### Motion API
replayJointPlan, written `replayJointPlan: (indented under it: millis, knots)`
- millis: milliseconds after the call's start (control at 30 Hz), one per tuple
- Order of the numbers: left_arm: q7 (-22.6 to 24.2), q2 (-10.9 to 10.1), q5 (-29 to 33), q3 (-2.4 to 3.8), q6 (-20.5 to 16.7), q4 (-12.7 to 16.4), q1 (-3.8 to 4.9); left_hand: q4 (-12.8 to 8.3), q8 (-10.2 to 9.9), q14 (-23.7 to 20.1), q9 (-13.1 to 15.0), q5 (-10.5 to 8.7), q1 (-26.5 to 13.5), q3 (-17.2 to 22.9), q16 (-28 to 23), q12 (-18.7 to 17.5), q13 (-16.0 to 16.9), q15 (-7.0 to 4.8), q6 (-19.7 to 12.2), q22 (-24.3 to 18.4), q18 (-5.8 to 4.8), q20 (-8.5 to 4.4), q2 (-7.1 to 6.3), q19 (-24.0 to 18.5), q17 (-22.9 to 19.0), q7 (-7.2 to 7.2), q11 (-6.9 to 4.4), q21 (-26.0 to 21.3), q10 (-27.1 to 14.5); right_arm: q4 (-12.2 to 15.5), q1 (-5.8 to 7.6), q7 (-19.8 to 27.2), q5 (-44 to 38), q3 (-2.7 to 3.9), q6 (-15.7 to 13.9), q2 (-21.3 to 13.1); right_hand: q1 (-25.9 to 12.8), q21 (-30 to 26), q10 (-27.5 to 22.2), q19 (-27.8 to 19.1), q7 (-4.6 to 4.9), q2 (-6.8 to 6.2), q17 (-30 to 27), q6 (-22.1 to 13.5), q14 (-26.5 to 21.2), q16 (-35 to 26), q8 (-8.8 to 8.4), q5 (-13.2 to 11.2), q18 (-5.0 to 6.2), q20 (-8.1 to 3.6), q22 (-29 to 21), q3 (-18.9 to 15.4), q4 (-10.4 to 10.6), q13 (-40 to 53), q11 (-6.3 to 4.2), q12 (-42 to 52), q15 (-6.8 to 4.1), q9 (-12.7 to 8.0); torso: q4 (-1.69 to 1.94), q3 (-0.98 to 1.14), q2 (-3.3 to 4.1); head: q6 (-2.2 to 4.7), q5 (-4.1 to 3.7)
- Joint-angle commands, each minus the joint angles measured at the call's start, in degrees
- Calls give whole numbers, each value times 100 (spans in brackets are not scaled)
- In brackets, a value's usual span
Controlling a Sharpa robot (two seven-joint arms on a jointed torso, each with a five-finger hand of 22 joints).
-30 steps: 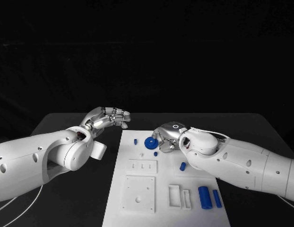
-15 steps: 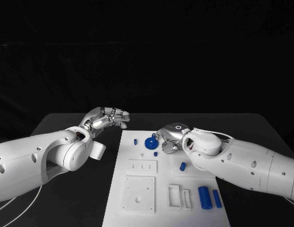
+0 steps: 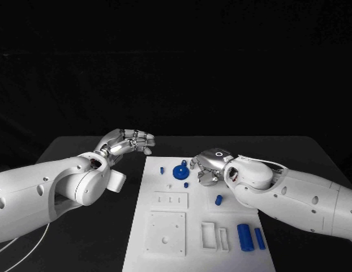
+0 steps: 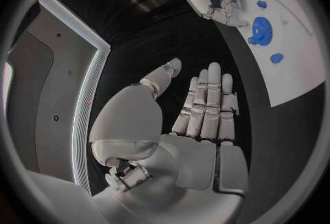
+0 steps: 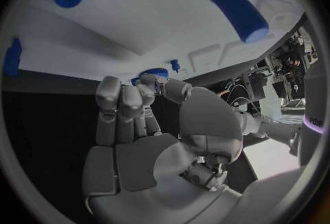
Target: Assemble the parts on the task board
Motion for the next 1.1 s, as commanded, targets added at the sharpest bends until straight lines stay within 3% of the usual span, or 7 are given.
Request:
replayJointPlan:
  millis: [33,167,267,300,400,700,1100]
  knots:
    - [52,4,-16,5,8,-3,8,-9,-34,-21,8,-7,14,-4,27,-37,-6,11,-17,8,9,4,3,26,7,19,12,-26,-9,71,1,196,244,54,-741,-135,17,31,25,24,54,-70,11,13,-4,-9,41,7,313,-35,70,42,-5,9,17,-25,1,12,0,4,-2,13,-6]
    - [58,-2,-16,5,9,-21,8,-8,-34,-21,8,-7,13,-4,28,-37,-6,11,-17,9,9,3,4,27,7,19,12,-26,-8,136,18,419,921,167,-1117,-351,164,18,39,65,83,-286,10,-17,10,-24,60,-121,313,-64,48,-103,89,1,46,-36,27,33,-16,7,-8,44,-14]
    - [66,-8,-16,5,1,-31,8,-8,-34,-21,8,-7,13,-4,28,-37,-5,11,-17,9,8,3,3,27,7,19,12,-26,-8,147,72,591,1863,239,-1154,-477,-153,35,32,118,177,-941,10,-44,18,-32,83,-1286,313,-47,40,-767,361,6,146,-32,114,61,-27,9,-9,65,-25]
    - [72,-2,-16,5,1,-50,8,-8,-34,-21,8,-7,13,-4,28,-37,-5,10,-17,9,9,3,3,27,7,19,12,-26,-8,163,85,710,1991,288,-1151,-562,-164,37,22,123,213,-982,11,-25,19,-33,103,-1382,313,-55,40,-951,362,11,163,-28,131,74,-33,13,-10,70,-26]
    - [74,2,-16,4,7,-66,8,-9,-34,-21,9,-8,13,-4,29,-37,-5,10,-16,9,8,3,2,27,7,19,11,-26,-7,239,118,883,2112,327,-1025,-772,44,-12,-67,26,348,-925,32,-3,-11,-39,151,-1466,313,-107,41,-1888,151,49,303,3,281,122,-37,22,-12,80,-37]
    - [72,7,-15,4,45,-83,7,-6,-33,-20,10,-11,8,-6,31,-35,-3,10,-14,10,7,4,4,27,8,18,10,-28,0,39,156,1650,2793,330,-360,-1264,366,-103,-214,-190,428,-923,70,157,-102,-84,211,-1401,313,-80,62,-2930,-197,52,371,4,334,164,-80,44,-29,92,-124]
    - [75,5,-15,3,52,-84,6,-4,-31,-20,11,-13,4,-7,33,-32,-1,10,-10,11,7,4,4,27,8,17,9,-29,9,-633,140,1928,3017,328,-56,-1396,552,-166,-309,-320,398,-823,84,205,-166,-134,174,-1301,313,-29,70,-3390,-417,35,343,-1,307,147,-89,51,-29,103,-246]
